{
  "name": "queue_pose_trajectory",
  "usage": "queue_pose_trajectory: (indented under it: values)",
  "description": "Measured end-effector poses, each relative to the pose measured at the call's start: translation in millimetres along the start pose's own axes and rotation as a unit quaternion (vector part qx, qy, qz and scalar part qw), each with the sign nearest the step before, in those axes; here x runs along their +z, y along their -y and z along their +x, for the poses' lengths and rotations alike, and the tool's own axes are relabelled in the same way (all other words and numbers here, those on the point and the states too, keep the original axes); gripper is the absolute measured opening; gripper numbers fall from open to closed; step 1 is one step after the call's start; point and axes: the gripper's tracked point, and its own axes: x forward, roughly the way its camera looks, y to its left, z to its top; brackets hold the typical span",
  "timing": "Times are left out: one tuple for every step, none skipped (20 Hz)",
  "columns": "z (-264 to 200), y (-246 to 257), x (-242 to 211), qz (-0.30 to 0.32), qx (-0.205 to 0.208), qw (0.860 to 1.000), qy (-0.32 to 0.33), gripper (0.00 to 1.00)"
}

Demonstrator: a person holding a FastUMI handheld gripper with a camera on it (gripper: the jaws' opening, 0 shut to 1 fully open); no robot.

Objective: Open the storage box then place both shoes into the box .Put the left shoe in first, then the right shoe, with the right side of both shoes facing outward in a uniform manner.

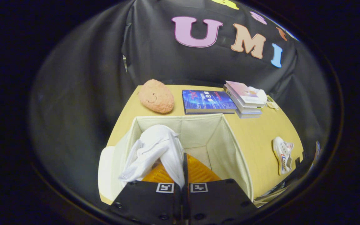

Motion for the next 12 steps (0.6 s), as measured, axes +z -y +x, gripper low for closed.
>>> queue_pose_trajectory:
  values:
    - [2.7,0.1,-3.9,-0.002,0.004,1.0,-0.014,0.07]
    - [4.8,-3.2,-7.2,-0.004,0.012,0.999,-0.03,0.08]
    - [5.7,-5.4,-9.2,-0.001,0.021,0.999,-0.041,0.09]
    - [11.1,-7.8,-14.5,-0.003,0.032,0.998,-0.056,0.1]
    - [9.2,-10.1,-14.0,-0.004,0.037,0.997,-0.062,0.14]
    - [14.6,-13.1,-23.5,-0.011,0.045,0.996,-0.076,0.18]
    - [13.1,-13.6,-34.1,-0.027,0.05,0.994,-0.093,0.18]
    - [17.8,-12.0,-39.8,-0.045,0.051,0.992,-0.106,0.22]
    - [14.8,-16.4,-42.1,-0.051,0.063,0.991,-0.109,0.25]
    - [13.3,-21.6,-38.0,-0.044,0.077,0.991,-0.097,0.31]
    - [7.2,-24.4,-31.1,-0.032,0.086,0.992,-0.086,0.42]
    - [-0.2,-24.4,-25.7,-0.018,0.094,0.992,-0.078,0.54]
